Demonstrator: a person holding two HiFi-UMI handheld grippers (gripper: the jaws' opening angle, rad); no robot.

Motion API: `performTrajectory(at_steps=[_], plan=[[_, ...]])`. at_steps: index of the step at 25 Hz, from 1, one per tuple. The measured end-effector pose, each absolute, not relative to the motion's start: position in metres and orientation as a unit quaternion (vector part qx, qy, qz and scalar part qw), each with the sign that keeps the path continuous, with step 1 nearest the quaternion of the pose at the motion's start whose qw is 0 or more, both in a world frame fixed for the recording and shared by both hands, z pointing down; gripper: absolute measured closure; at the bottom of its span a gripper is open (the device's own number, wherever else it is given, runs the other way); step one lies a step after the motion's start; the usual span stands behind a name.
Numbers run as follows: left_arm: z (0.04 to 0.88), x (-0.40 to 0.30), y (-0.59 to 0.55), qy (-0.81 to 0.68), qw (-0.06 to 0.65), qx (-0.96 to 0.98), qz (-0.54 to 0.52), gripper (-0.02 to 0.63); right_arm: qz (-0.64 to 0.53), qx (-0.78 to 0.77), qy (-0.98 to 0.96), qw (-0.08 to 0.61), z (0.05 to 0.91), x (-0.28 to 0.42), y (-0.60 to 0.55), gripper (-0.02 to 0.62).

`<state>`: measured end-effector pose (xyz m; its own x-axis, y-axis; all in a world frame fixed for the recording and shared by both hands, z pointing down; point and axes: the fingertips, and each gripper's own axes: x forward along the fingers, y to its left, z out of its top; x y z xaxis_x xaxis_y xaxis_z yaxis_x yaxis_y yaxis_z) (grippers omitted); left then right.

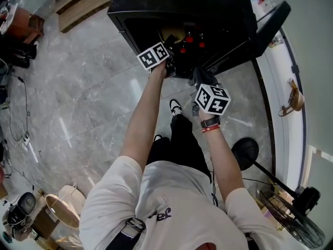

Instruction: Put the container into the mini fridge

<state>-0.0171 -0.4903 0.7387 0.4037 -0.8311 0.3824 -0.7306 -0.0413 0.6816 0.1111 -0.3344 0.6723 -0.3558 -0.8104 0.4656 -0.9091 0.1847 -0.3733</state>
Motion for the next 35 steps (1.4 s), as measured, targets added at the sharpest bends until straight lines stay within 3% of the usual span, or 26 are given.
performTrajectory(at_steps=[35], plan=[[0.577, -0.038, -0.315, -0.476, 0.296, 0.825, 0.071, 0.298, 0.303, 0.589, -0.746, 0.067, 0.563, 0.092, -0.242, 0.58]])
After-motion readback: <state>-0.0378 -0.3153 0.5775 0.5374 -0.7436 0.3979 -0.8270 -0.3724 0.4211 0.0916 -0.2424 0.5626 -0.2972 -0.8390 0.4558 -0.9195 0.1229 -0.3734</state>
